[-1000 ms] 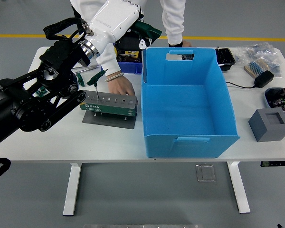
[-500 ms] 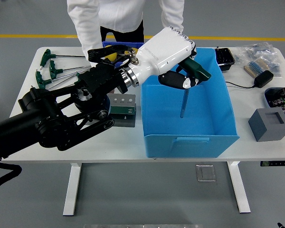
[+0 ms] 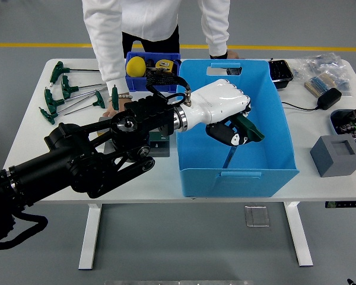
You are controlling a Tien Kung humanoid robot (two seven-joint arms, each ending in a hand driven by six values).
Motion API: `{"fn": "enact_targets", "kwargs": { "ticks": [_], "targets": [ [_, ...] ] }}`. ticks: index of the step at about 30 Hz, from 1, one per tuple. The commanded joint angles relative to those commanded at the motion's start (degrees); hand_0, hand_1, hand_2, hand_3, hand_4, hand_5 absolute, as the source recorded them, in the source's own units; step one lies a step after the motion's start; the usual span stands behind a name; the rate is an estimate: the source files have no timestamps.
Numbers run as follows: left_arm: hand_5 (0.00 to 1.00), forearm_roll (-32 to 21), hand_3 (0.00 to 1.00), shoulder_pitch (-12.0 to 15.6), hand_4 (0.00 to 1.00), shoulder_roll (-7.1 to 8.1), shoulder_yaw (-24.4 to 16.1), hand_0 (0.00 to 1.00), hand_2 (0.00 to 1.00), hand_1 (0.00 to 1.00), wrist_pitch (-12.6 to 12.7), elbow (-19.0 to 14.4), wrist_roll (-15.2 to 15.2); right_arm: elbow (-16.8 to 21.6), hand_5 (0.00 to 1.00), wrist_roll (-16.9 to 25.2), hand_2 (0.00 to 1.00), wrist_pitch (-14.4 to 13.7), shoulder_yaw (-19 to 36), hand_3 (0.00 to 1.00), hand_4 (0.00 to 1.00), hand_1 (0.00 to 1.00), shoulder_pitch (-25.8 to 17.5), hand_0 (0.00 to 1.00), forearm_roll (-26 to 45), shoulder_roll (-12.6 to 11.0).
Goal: Lift tool from toolbox,place it in box,lift tool from toolbox,place it in box
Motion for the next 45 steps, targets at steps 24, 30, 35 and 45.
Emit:
{"fn": "enact_targets", "kwargs": {
  "ticks": [24, 30, 35, 45],
  "targets": [
    [0.64, 3.8, 0.787, -0.1, 0.905, 0.37, -7.7, 0.814, 0.892, 0.832, -0.3, 0.4, -0.9, 0.0, 0.93, 0.2, 0.669, -0.2, 1.1, 0.75, 0.977, 0.544, 0.3, 0.613, -0.8, -0.3],
    [0.645, 6.0, 0.718, 2.4, 0.906, 2.65, -12.2, 0.707, 0.766, 0.706, -0.4, -0.5, 1.2, 0.0, 0.929, 0.2, 0.668, -0.3, 1.6, 0.751, 0.978, 0.543, 0.3, 0.611, -0.8, -0.2],
    [0.654, 8.4, 0.701, 7.1, 0.906, 4.33, -19.7, 0.515, 0.638, 0.568, 2.4, 0.2, 4.8, 0.0, 0.931, 0.3, 0.668, -0.2, 1.8, 0.75, 0.978, 0.543, 0.1, 0.611, -0.7, 0.0],
    [0.664, 9.0, 0.702, 16.8, 0.906, 8.27, -31.0, 0.451, 0.618, 0.547, 7.2, -1.6, 6.5, 0.0, 0.929, 0.3, 0.666, -0.3, 1.7, 0.75, 0.977, 0.543, 0.0, 0.611, -0.3, 0.3]
  ]
}}
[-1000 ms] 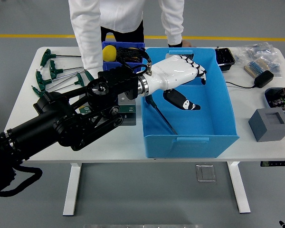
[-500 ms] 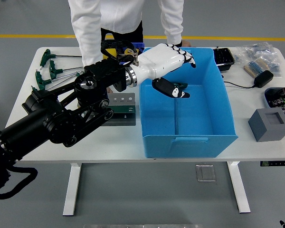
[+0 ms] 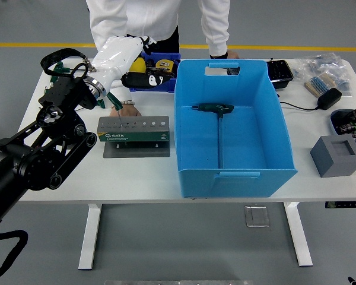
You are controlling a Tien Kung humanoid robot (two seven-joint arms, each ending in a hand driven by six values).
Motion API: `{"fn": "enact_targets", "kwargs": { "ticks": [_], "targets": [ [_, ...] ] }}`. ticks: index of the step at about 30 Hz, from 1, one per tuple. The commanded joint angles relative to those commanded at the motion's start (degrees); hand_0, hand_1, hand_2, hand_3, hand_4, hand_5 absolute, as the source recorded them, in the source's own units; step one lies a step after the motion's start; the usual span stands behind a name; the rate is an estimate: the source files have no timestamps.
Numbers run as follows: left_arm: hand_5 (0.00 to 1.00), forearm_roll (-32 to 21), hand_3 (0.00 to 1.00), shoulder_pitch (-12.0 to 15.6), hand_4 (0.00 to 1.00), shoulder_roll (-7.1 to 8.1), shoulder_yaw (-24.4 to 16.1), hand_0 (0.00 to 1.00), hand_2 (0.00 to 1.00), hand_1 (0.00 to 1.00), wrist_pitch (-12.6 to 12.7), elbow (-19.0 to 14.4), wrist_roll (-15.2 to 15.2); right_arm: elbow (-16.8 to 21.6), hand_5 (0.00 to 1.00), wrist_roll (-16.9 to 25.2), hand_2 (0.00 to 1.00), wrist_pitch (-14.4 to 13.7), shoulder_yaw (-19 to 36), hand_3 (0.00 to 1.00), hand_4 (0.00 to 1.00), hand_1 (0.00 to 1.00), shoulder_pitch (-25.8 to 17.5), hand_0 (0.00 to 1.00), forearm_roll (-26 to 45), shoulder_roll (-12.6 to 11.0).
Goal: Lift tool from toolbox,place it in box,lift tool from toolbox,place it in box
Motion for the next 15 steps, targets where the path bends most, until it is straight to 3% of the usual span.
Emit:
{"fn": "enact_targets", "kwargs": {
  "ticks": [1, 2, 7, 8, 9, 12, 15],
  "targets": [
    [0.664, -0.8, 0.702, 1.0, 0.906, 1.58, 0.5, 0.451, 0.618, 0.547, -0.4, -0.9, -1.2, 0.0, 0.929, 0.0, 0.666, 0.0, 0.1, 0.75, 0.977, 0.543, 0.0, 0.611, 0.0, 0.1],
    [0.664, -1.6, 0.712, 1.5, 0.902, 2.93, 1.3, 0.71, 0.743, 0.705, -0.8, -1.5, -2.3, 0.0, 0.93, -0.1, 0.667, -0.1, 0.2, 0.75, 0.976, 0.547, 0.1, 0.612, 0.0, 0.1],
    [0.664, -4.4, 0.712, 0.5, 0.902, 10.64, 8.6, 0.71, 0.743, 0.705, -4.8, -2.6, -8.5, 0.0, 0.93, -0.1, 0.667, -0.1, 0.4, 0.75, 0.976, 0.547, 0.0, 0.612, 0.1, 0.1],
    [0.659, -4.7, 0.687, 0.0, 0.902, 11.89, 10.4, 0.882, 0.842, 0.812, -5.3, -2.6, -9.3, 0.0, 0.929, -0.1, 0.667, -0.1, 0.4, 0.75, 0.974, 0.547, 0.0, 0.612, 0.1, 0.1],
    [0.659, -4.9, 0.687, -0.6, 0.902, 12.92, 12.0, 0.882, 0.842, 0.812, -5.8, -2.7, -9.9, 0.0, 0.929, -0.1, 0.667, -0.1, 0.4, 0.75, 0.974, 0.547, 0.0, 0.612, 0.1, 0.1],
    [0.659, -5.3, 0.687, -2.3, 0.902, 14.61, 16.8, 0.882, 0.842, 0.812, -6.4, -2.5, -11.2, 0.0, 0.929, -0.2, 0.667, -0.1, 0.4, 0.75, 0.974, 0.547, 0.0, 0.612, 0.1, 0.1],
    [0.659, -4.7, 0.634, -4.1, 0.906, 14.77, 20.6, 0.925, 0.876, 0.859, -6.3, -1.3, -11.9, 0.0, 0.929, -0.3, 0.666, -0.1, 0.3, 0.75, 0.974, 0.548, 0.0, 0.612, 0.1, 0.1]
  ]
}}
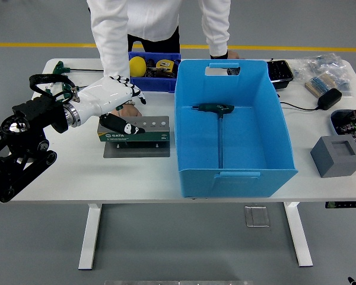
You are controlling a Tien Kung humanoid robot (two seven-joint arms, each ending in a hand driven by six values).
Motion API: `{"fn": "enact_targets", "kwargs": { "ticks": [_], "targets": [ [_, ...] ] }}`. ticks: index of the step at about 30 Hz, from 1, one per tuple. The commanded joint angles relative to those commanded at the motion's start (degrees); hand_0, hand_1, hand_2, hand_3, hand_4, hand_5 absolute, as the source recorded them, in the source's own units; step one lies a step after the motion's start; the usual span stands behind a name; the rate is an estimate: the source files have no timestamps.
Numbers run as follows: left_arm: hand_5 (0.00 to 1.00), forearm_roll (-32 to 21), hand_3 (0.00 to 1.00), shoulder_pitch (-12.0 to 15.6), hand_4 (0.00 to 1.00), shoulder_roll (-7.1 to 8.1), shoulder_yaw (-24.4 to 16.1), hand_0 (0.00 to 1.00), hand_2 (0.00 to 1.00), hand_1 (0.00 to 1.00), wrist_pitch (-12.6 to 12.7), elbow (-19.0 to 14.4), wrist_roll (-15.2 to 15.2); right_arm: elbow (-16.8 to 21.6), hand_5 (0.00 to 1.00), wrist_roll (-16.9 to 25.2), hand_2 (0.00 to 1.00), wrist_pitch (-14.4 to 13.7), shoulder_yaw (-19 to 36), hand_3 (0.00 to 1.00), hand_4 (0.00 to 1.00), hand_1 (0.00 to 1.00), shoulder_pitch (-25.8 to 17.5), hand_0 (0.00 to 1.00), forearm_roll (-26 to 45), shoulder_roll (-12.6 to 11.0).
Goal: Lift tool from toolbox,place it in box,lift tool from toolbox,place it in box
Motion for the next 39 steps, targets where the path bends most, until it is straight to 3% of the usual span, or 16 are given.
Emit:
{"fn": "enact_targets", "kwargs": {
  "ticks": [6, 12, 16, 17, 22, 23, 28, 29, 39],
  "targets": [
    [0.668, 1.8, 0.623, -4.5, 0.912, -2.07, 6.1, 0.929, 0.859, 0.854, 2.9, 6.6, -3.4, 0.0, 0.93, -0.1, 0.667, 0.1, -0.1, 0.748, 0.972, 0.548, 0.1, 0.612, -0.1, -0.1],
    [0.669, 4.4, 0.631, -7.6, 0.913, -3.83, 9.4, 0.934, 0.828, 0.837, 2.3, 11.9, -3.2, 0.0, 0.929, -0.1, 0.668, 0.1, -0.2, 0.747, 0.97, 0.548, 0.2, 0.612, -0.1, -0.2],
    [0.669, 5.0, 0.631, -9.3, 0.913, -4.18, 11.9, 0.934, 0.828, 0.837, 1.8, 14.1, -2.8, 0.0, 0.929, -0.1, 0.668, 0.2, -0.5, 0.747, 0.97, 0.548, 0.4, 0.612, 0.0, -0.3],
    [0.673, 5.0, 0.578, -9.6, 0.912, -4.18, 12.5, 0.934, 0.712, 0.744, 1.7, 14.4, -2.8, 0.0, 0.928, -0.1, 0.668, 0.2, -0.6, 0.746, 0.969, 0.548, 0.4, 0.611, 0.0, -0.3],
    [0.673, 5.9, 0.578, -10.6, 0.912, -4.42, 13.8, 0.934, 0.712, 0.744, 0.9, 15.8, -2.4, 0.0, 0.928, 0.0, 0.668, 0.3, -0.9, 0.746, 0.969, 0.548, 0.5, 0.611, 0.1, -0.5],
    [0.675, 6.0, 0.539, -10.7, 0.911, -4.4, 14.0, 0.933, 0.643, 0.698, 0.6, 16.0, -2.3, 0.0, 0.928, 0.0, 0.666, 0.3, -0.9, 0.746, 0.968, 0.548, 0.5, 0.61, 0.1, -0.5],
    [0.675, 6.2, 0.539, -11.0, 0.911, -3.89, 14.5, 0.933, 0.643, 0.698, -0.1, 15.8, -2.1, 0.0, 0.928, 0.0, 0.666, 0.3, -0.7, 0.746, 0.968, 0.548, 0.4, 0.61, 0.0, -0.5],
    [0.678, 6.2, 0.486, -11.0, 0.91, -3.85, 14.6, 0.932, 0.584, 0.638, -0.3, 15.8, -2.0, 0.0, 0.928, -0.1, 0.665, 0.3, -0.7, 0.745, 0.969, 0.548, 0.4, 0.612, -0.1, -0.5],
    [0.687, 6.3, 0.444, -10.8, 0.91, -3.74, 15.1, 0.931, 0.531, 0.604, -2.0, 15.6, -1.0, 0.0, 0.928, -0.3, 0.666, 0.3, -0.5, 0.745, 0.969, 0.549, -0.1, 0.612, -0.7, -0.3]
  ]
}}
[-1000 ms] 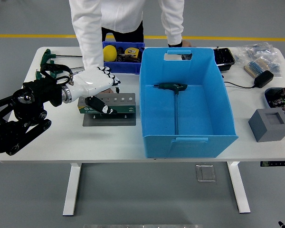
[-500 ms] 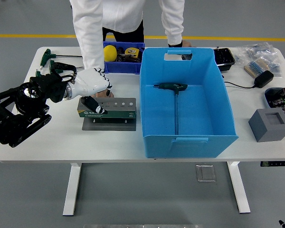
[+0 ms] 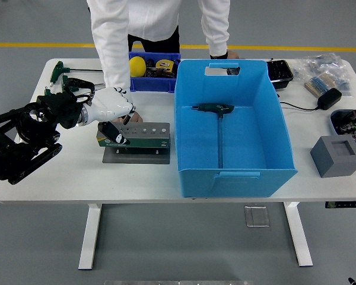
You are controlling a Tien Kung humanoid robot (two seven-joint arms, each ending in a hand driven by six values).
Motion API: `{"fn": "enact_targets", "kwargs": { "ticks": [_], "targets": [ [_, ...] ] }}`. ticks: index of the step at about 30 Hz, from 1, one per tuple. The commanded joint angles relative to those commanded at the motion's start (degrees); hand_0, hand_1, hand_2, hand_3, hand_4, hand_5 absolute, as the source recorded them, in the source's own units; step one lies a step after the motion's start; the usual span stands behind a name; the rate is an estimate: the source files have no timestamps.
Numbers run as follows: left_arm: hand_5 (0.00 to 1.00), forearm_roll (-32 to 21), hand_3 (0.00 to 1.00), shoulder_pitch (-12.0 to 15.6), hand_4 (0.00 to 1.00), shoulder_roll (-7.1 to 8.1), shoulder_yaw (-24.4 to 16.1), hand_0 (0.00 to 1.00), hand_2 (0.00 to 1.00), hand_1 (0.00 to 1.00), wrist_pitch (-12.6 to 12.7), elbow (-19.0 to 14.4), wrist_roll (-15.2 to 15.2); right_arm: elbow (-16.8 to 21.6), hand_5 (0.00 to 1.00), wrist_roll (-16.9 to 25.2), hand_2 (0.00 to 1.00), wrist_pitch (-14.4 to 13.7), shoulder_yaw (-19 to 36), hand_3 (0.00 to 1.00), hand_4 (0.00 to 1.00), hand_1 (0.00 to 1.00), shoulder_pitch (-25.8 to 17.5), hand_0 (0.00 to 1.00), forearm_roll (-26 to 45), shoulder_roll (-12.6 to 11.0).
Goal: Lift tool from toolbox,place it in box,lift tool from toolbox,place it in box
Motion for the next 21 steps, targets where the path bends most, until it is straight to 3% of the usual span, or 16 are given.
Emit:
{"fn": "enact_targets", "kwargs": {
  "ticks": [21],
  "targets": [
    [0.721, 2.1, 0.401, -1.1, 0.909, 0.35, 0.9, 0.933, 0.477, 0.556, 0.1, 2.8, -0.1, 0.0, 0.929, 0.0, 0.666, 0.0, -0.5, 0.747, 0.969, 0.549, 0.1, 0.612, 0.3, 0.0]
  ]
}}
